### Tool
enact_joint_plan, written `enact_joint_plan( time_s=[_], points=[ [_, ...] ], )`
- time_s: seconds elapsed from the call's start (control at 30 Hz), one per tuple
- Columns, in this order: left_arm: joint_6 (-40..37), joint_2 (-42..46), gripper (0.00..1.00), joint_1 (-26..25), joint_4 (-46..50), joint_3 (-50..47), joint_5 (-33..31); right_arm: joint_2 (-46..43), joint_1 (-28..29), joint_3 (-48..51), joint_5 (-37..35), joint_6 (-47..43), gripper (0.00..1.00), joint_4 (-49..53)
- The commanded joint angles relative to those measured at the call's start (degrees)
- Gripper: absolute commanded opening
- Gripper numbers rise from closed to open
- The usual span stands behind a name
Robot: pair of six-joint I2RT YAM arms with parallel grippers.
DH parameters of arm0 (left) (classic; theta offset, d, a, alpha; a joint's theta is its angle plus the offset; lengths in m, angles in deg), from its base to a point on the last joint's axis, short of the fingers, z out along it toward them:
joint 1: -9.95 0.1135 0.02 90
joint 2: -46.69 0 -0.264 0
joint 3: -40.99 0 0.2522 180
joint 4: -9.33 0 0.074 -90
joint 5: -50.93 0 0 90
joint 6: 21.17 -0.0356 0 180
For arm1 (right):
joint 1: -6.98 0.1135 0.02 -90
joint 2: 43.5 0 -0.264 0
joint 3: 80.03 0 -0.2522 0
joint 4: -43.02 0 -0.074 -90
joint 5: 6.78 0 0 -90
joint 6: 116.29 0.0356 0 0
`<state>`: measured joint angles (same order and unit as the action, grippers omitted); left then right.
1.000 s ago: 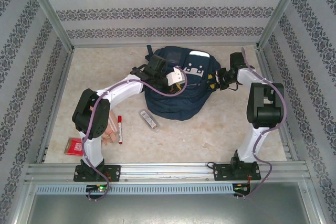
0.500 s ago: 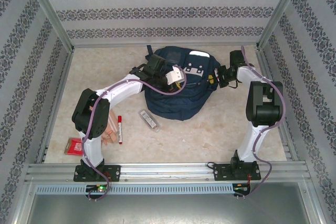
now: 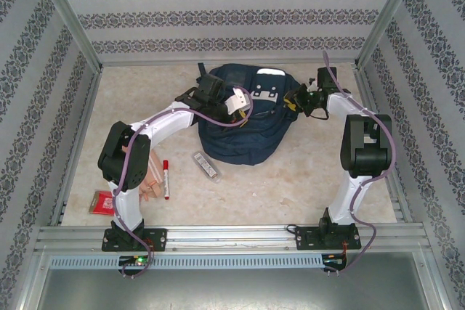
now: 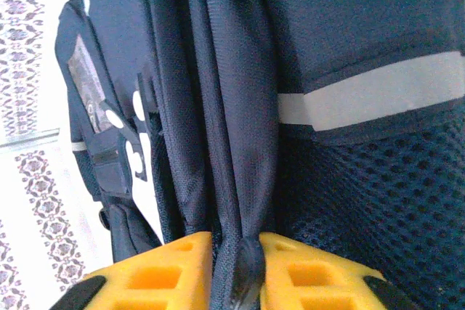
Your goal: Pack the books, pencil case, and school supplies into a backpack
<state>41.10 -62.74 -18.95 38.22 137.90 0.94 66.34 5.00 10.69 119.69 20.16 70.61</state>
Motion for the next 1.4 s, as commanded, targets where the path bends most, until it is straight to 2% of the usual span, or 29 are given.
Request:
enact_joint_plan(
  time_s=[0.0,0.2,0.4,0.73,0.83,0.9,1.13,1.27,1.37],
  points=[
    [1.3,1.5,0.0,0.7,-2.0,0.2,3.9,-1.4,0.6,1.0,4.0,-5.5,0.21,-6.1],
    [0.0,1.7,0.0,0.7,-1.2,0.4,4.2,-2.9,0.4,2.0,0.3,-8.0,0.29,-6.0],
    [0.0,1.5,0.0,0.7,-0.5,0.8,4.3,-2.4,0.0,2.8,2.9,-7.6,0.22,-10.6],
    [-0.6,1.7,0.0,0.6,0.2,0.5,4.1,-3.7,-1.1,5.9,2.0,-8.8,0.2,-13.9],
    [-0.8,1.7,0.0,0.7,0.4,0.4,3.9,-4.3,-1.8,6.6,-0.8,-8.6,0.26,-13.0],
    [-0.9,1.7,0.0,0.7,0.4,0.4,3.9,-4.0,-2.1,6.5,-0.6,-8.5,0.25,-12.9],
    [-1.1,1.3,0.0,0.7,0.5,0.6,3.9,-1.6,-2.1,4.6,2.0,-8.4,0.2,-12.9],
    [-1.1,1.1,0.0,0.7,0.6,0.6,3.9,-0.9,-1.9,4.9,2.9,-7.7,0.23,-13.7],
    [-1.1,1.1,0.0,0.6,0.5,0.6,3.9,-0.7,-1.9,5.1,2.0,-7.5,0.3,-13.0]
  ],
)
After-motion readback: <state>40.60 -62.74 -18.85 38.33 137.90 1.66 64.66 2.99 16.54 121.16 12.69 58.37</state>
